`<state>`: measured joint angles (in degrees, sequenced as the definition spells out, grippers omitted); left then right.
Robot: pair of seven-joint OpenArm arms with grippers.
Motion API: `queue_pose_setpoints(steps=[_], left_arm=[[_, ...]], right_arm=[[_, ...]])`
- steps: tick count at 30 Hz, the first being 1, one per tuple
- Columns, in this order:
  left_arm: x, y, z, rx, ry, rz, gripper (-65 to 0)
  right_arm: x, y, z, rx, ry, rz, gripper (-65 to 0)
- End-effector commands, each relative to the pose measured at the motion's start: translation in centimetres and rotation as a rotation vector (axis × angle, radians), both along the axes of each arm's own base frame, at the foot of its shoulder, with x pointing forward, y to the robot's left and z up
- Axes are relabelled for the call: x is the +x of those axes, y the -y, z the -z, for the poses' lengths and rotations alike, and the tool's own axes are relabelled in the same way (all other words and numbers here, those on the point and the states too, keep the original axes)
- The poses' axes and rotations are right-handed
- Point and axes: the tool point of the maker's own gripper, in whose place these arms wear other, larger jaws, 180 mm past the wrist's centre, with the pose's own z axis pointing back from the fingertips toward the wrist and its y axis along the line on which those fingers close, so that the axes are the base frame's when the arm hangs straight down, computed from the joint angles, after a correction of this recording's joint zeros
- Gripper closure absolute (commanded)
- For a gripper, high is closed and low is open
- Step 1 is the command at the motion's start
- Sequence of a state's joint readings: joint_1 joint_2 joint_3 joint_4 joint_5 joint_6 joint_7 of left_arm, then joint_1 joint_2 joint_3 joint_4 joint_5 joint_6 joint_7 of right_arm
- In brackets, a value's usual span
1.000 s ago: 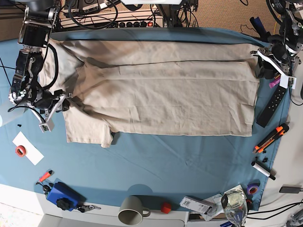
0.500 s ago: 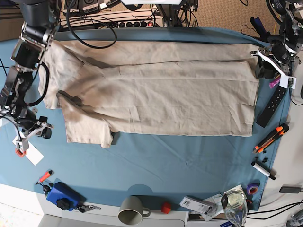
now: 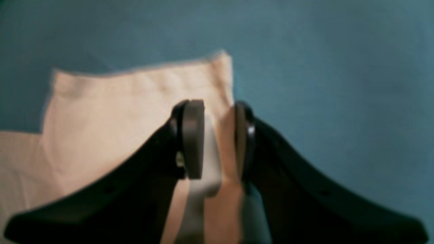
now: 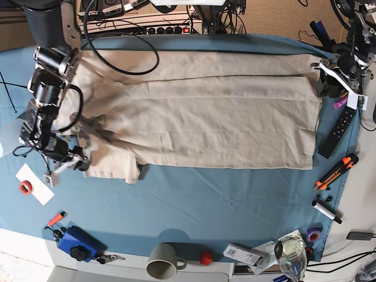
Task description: Fold the T-shirt properly
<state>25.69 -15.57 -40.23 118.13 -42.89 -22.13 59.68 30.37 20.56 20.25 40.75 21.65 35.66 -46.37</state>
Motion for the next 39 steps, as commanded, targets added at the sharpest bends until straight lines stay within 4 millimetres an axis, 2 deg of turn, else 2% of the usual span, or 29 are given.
queue_pose_setpoints(steps=[1, 3, 7, 11, 14, 17, 20, 25, 28, 30, 35, 39], left_arm=[[0.8, -0.1, -1.4, 0.011, 0.059, 0.01, -22.0], [1.5, -0.4, -1.8, 0.034, 0.087, 0.012, -22.4], [3.4, -1.2, -3.3, 0.091, 0.167, -0.003, -31.0], [5.3, -1.8, -4.1, 0.107, 0.222, -0.023, -31.2], [6.9, -1.8, -3.2, 0.108, 0.209, -0.017, -31.2], [8.7, -0.9, -1.9, 0.127, 0.173, 0.041, -31.2], [11.3, -0.2, -1.0, 0.173, 0.156, 0.092, -31.2], [15.8, -0.4, -0.7, 0.25, 0.136, 0.109, -31.2], [17.8, -0.1, -0.3, 0.237, 0.114, 0.121, -31.2], [18.8, -0.1, 0.4, 0.224, 0.084, 0.121, -31.2], [21.1, -1.7, 2.1, 0.212, 0.003, 0.063, -31.2], [21.5, -2.4, 4.0, 0.171, -0.077, 0.034, -31.2]], right_arm=[[0.3, -0.1, -0.3, -0.012, -0.007, -0.011, -16.2], [0.3, -1.0, 0.2, 0.002, -0.017, -0.013, -16.2], [-0.1, -1.6, 0.7, 0.01, -0.05, -0.023, -16.2], [-0.6, -1.4, 1.0, -0.001, -0.082, -0.032, -16.2], [-0.8, -1.4, 1.2, -0.001, -0.098, -0.037, -16.2], [-0.9, -1.4, 1.2, -0.001, -0.1, -0.038, -16.2], [-0.9, -1.4, 1.3, -0.001, -0.105, -0.04, -16.2], [-1.1, -1.5, 1.4, -0.001, -0.116, -0.044, -16.2], [-1.1, -1.5, 1.4, -0.001, -0.117, -0.044, -16.2], [-1.1, -1.5, 1.4, -0.001, -0.117, -0.044, -16.2], [-1.1, -1.5, 1.4, -0.001, -0.118, -0.045, -16.2], [-1.2, -1.5, 1.4, -0.001, -0.118, -0.045, -16.2]])
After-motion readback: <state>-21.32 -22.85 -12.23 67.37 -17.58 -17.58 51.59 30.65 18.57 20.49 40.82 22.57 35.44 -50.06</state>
